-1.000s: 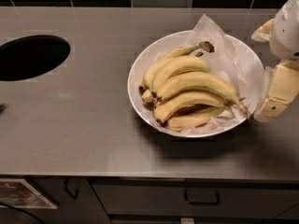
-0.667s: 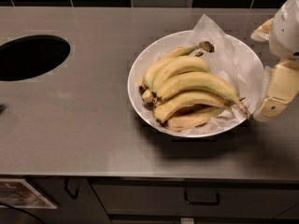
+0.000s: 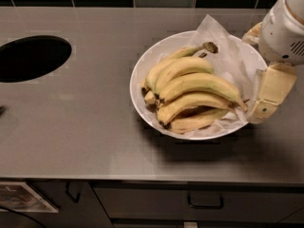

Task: Pick banana from white bowl

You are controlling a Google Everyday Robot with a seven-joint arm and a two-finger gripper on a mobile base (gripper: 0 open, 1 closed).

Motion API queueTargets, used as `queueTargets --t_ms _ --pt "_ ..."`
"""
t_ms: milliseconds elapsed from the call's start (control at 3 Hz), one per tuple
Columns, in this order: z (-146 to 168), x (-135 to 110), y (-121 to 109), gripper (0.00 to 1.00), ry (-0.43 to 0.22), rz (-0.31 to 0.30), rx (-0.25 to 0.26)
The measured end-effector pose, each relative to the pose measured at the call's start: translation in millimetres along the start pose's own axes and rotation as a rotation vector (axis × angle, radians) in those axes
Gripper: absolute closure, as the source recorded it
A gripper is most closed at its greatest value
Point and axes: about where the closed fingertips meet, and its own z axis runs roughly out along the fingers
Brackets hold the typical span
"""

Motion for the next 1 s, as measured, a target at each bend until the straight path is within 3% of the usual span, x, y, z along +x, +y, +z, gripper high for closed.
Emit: queueTargets --t_ms 667,1000 --pt "19 -8 -4 0.15 -0.011 -0.012 -0.037" --pt "22 -16 -4 0.17 -0.006 -0.022 -0.045"
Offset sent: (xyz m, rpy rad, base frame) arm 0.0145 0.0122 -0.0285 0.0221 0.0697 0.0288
